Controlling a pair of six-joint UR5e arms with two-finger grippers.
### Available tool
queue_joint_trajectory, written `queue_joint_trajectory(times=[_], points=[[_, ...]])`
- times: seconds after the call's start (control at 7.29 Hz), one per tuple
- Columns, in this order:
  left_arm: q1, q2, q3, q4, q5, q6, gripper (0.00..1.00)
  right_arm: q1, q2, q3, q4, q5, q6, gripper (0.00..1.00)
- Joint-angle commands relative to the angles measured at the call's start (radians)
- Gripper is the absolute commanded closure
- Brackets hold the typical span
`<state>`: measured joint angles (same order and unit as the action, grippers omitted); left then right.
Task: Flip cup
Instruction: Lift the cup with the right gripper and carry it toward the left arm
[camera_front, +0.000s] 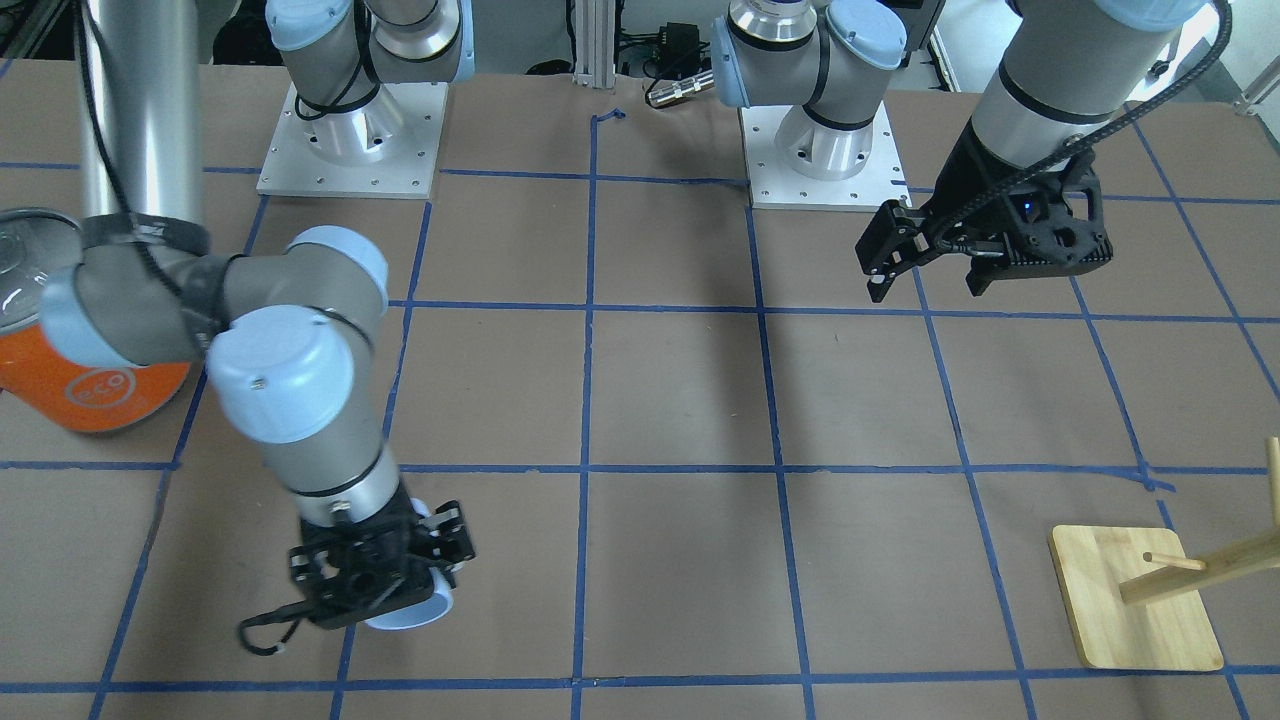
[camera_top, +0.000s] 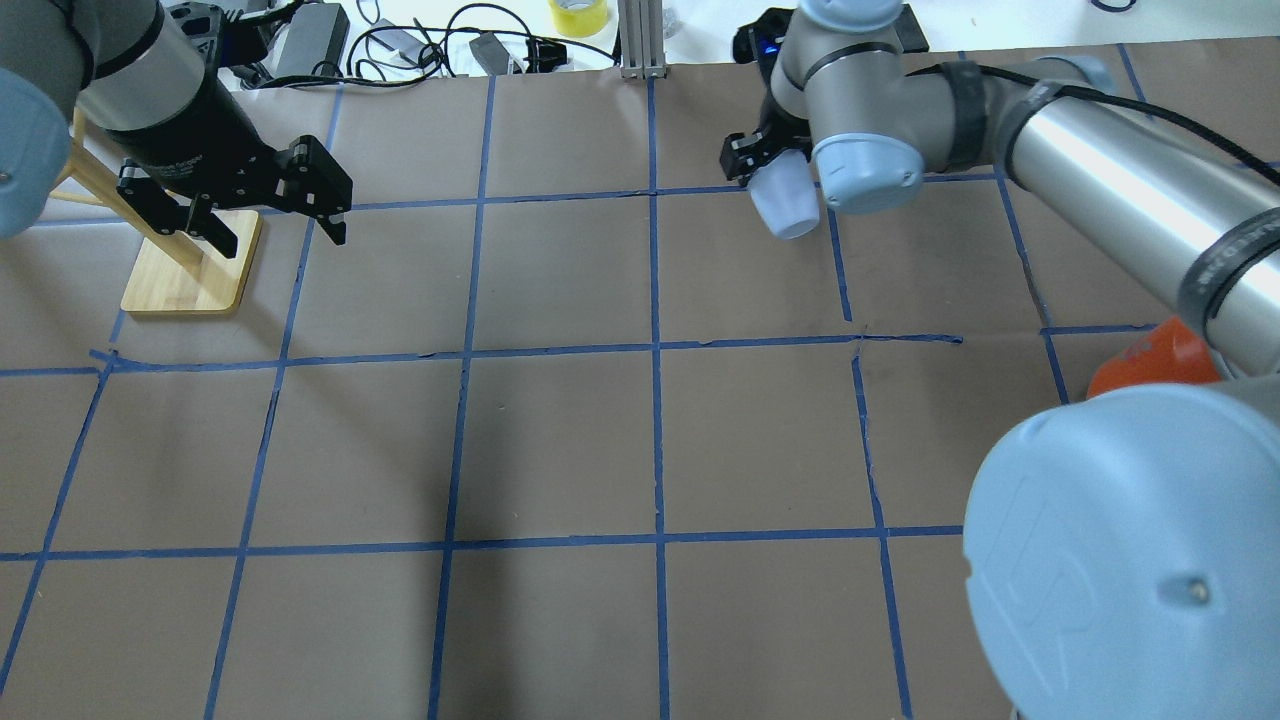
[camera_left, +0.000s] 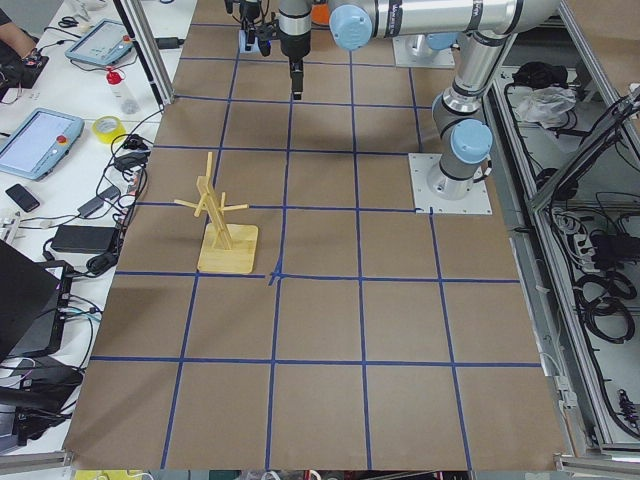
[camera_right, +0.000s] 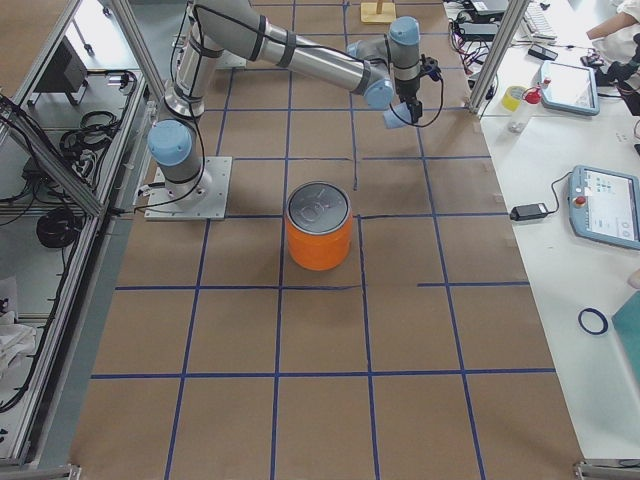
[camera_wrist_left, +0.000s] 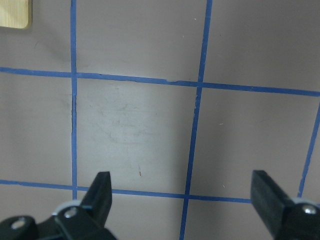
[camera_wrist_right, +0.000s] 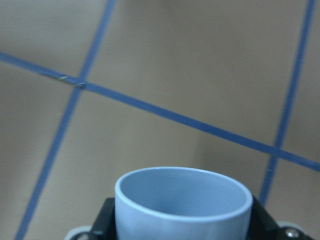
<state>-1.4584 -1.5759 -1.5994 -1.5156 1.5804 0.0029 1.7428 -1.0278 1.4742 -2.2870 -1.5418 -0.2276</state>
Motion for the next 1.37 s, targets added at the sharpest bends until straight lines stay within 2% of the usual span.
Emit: queue_joint_trajectory(times=[0.0, 0.14, 0.55, 0.96, 1.24], points=[[0.032, 0.0, 0.001, 0.0, -0.002, 0.0, 0.0, 0.139, -0.003, 0.008, 0.001, 0.011, -0.005, 0.74], [0.033, 0.0, 0.0, 0.0, -0.002, 0.0, 0.0, 0.211, 0.008, 0.017, -0.005, 0.017, -0.013, 0.74], [0.032, 0.0, -0.001, 0.0, -0.002, 0.0, 0.0, 0.296, 0.011, 0.095, -0.014, 0.029, -0.328, 0.74], [0.032, 0.002, -0.002, 0.0, -0.002, 0.0, 0.0, 0.294, 0.026, 0.1, -0.052, 0.049, -0.694, 0.74], [0.032, 0.002, -0.002, 0.0, -0.002, 0.0, 0.0, 0.287, 0.035, 0.1, -0.052, 0.063, -0.801, 0.74]])
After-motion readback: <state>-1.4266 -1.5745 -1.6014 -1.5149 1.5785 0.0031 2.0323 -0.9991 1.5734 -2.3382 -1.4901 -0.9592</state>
